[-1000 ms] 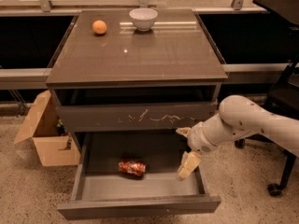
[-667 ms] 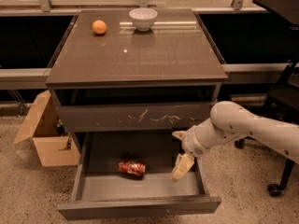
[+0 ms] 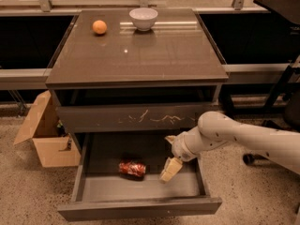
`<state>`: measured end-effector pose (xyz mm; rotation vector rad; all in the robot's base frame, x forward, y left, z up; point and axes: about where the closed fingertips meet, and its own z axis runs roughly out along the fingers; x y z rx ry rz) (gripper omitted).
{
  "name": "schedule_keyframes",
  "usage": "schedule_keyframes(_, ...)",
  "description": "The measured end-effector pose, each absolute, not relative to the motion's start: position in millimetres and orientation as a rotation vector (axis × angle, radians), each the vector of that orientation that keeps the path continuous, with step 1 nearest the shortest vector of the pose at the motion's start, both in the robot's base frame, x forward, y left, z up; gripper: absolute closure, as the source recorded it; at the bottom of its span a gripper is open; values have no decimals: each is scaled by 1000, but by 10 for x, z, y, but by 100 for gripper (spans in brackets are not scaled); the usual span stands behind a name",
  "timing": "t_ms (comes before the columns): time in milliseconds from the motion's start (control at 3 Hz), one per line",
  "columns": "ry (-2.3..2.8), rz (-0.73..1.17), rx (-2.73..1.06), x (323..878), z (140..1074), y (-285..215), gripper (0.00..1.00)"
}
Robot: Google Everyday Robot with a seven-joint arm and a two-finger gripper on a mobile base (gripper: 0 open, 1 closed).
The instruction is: Pick coke can from middle drawer and place on counter
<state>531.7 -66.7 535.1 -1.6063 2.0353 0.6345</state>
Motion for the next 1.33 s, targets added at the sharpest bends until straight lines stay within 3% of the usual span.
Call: schedule_keyframes(1333,2042,568,-1394,5734,4606,-405,0)
